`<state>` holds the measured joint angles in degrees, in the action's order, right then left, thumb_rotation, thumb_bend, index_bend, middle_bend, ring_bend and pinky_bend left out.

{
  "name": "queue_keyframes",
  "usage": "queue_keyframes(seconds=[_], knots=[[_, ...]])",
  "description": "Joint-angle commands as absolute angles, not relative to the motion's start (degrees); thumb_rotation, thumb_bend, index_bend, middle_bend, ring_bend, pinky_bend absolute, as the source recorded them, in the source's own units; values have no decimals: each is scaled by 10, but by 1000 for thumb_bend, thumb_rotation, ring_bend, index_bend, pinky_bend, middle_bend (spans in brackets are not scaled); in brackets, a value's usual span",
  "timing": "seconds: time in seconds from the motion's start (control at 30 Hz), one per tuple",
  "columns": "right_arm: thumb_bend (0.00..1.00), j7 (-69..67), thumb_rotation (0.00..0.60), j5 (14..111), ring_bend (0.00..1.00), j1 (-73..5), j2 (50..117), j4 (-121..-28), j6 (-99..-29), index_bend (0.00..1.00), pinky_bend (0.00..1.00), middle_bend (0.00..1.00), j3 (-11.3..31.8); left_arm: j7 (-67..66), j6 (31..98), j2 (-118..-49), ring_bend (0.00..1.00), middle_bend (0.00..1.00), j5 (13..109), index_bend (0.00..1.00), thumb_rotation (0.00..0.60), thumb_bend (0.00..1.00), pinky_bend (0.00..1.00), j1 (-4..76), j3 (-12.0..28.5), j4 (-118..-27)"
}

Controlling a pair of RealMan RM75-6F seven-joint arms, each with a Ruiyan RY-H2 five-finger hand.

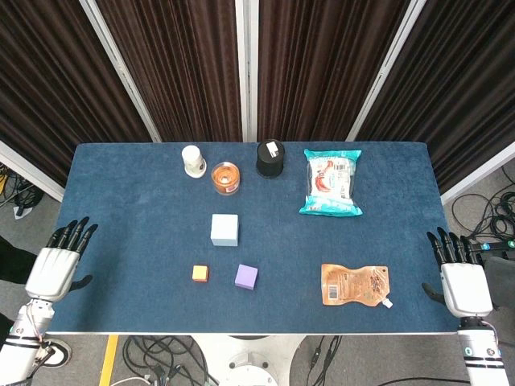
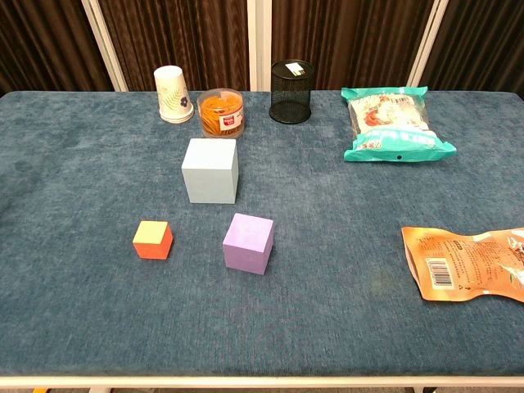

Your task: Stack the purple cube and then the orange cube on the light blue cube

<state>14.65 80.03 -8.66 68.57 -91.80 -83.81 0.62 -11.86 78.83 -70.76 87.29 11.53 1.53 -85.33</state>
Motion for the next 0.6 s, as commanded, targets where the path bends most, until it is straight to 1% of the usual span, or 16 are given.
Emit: queue_keyframes(seconds=[0.03,0.2,0.3,0.6], knots=[[73,150,600,800,0,-86,688,-917,-837,0,0,0,9,-113,788,-709,28,97,873,32,600,0,173,116,15,-853],[76,145,600,800,0,-82,684,-924,-839,0,0,0,16,-98,792,-711,41,100,883,45,600,0,216,117,11,-856],[89,144,600,792,0,-80,680,-932,-840,0,0,0,25,-91,792,-711,61,122,890,60,600,0,247,119,8,-858],[93,160,600,769,0,-87,675,-963,-828,0,0,0,47,-121,779,-707,61,126,888,61,600,0,246,125,5,-885]])
